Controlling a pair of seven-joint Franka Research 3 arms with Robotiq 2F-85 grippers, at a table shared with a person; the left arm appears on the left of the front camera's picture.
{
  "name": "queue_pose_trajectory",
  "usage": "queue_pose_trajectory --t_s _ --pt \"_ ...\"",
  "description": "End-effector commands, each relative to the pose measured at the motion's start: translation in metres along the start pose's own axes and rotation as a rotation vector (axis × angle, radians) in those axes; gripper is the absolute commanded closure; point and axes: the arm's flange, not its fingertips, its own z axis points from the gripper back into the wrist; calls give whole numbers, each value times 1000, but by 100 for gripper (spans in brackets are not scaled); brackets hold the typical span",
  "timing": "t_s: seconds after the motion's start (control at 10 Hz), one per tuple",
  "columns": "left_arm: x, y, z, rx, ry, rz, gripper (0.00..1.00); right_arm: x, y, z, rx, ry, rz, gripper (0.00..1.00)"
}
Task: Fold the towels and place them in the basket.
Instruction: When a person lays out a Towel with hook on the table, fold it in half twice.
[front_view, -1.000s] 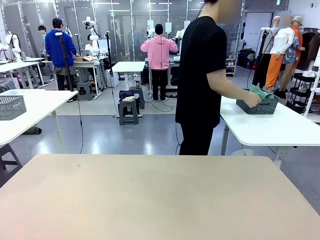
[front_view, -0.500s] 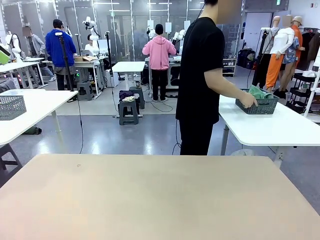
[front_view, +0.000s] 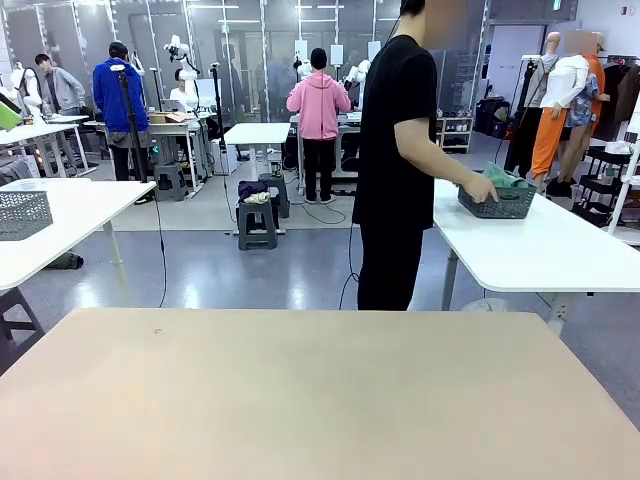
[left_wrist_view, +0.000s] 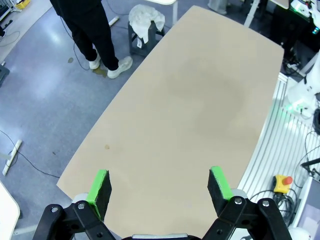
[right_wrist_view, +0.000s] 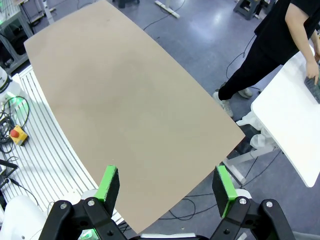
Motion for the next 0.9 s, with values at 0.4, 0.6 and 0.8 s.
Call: queue_pose_trajectory --t_s 0.4,0.6,0.8 --pt "1 -2 1 1 1 -9 2 -1 0 0 2 -7 3 6" --pt "0 0 0 -1 -1 -1 2 -1 0 0 2 -7 3 6" --pt "-4 7 12 -28 -28 9 2 -1 0 0 2 -7 3 6"
